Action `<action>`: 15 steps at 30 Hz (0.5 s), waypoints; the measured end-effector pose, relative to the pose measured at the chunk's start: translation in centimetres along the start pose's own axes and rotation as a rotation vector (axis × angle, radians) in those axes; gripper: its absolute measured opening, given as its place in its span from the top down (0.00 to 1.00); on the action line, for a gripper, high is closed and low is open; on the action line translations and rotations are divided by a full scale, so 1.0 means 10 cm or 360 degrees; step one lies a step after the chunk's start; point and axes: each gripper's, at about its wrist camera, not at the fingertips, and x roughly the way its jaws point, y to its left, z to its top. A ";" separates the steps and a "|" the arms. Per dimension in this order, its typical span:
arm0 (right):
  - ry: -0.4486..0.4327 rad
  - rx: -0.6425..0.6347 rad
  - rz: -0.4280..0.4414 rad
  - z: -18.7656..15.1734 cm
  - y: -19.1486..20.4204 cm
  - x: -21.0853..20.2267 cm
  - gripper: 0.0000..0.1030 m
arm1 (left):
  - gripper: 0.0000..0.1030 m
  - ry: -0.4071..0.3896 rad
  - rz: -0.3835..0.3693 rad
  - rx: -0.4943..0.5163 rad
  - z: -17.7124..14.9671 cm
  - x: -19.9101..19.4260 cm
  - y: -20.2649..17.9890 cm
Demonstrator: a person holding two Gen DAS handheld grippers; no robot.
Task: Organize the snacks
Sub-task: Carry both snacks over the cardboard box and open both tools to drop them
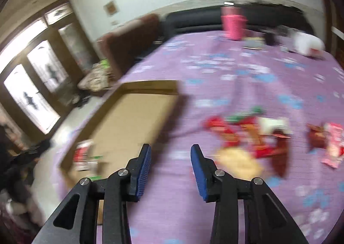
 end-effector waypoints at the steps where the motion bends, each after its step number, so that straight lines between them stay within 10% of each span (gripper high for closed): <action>1: 0.0025 -0.0011 -0.0052 0.00 -0.11 0.04 0.60 | 0.39 0.0003 -0.0024 0.0036 0.00 0.00 -0.08; 15: 0.0171 -0.0219 -0.0084 -0.04 -0.31 0.49 0.60 | 0.39 0.0181 -0.0270 0.0394 -0.23 0.23 -1.00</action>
